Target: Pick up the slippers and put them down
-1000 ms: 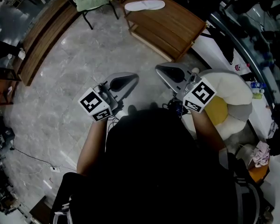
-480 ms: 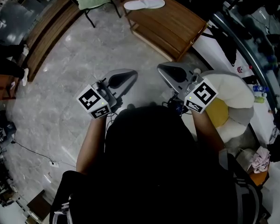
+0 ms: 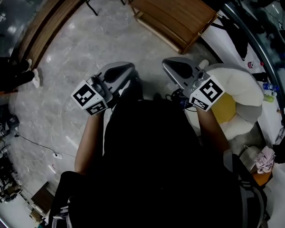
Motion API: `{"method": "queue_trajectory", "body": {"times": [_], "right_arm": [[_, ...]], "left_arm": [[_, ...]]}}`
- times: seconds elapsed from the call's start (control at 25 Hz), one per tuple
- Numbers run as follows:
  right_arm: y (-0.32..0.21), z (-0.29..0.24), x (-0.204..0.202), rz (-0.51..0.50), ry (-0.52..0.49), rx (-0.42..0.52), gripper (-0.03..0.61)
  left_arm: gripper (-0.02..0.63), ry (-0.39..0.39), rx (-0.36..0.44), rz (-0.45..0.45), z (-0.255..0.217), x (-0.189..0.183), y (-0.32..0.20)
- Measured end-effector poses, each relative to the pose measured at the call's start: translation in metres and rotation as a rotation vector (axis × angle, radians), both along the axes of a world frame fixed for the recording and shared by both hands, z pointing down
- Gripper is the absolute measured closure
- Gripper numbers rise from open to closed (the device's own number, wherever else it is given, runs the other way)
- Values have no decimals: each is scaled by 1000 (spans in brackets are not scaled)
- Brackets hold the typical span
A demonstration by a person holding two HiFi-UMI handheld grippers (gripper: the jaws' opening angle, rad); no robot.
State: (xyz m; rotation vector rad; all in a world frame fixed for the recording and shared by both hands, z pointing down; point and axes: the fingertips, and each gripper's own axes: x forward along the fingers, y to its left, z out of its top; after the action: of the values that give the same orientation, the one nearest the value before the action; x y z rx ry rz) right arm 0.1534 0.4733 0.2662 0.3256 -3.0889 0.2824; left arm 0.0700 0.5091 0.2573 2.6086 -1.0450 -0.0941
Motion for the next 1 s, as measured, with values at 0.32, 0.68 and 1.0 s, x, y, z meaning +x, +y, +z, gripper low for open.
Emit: {"method": "queue_trajectory", "body": {"times": [0.32,0.68,1.0], "right_arm": [[-53,13,-40,29,51,-19,552],[-134,11,-122,26,131,-24,552],[-195,12,-169,70,181,-48,552]], "left_arm": [[601,29,6,-7,13,-56,-58],[601,70,39,-24,10,-156,-144],[601,86,33,-18,20,-228,-206]]}}
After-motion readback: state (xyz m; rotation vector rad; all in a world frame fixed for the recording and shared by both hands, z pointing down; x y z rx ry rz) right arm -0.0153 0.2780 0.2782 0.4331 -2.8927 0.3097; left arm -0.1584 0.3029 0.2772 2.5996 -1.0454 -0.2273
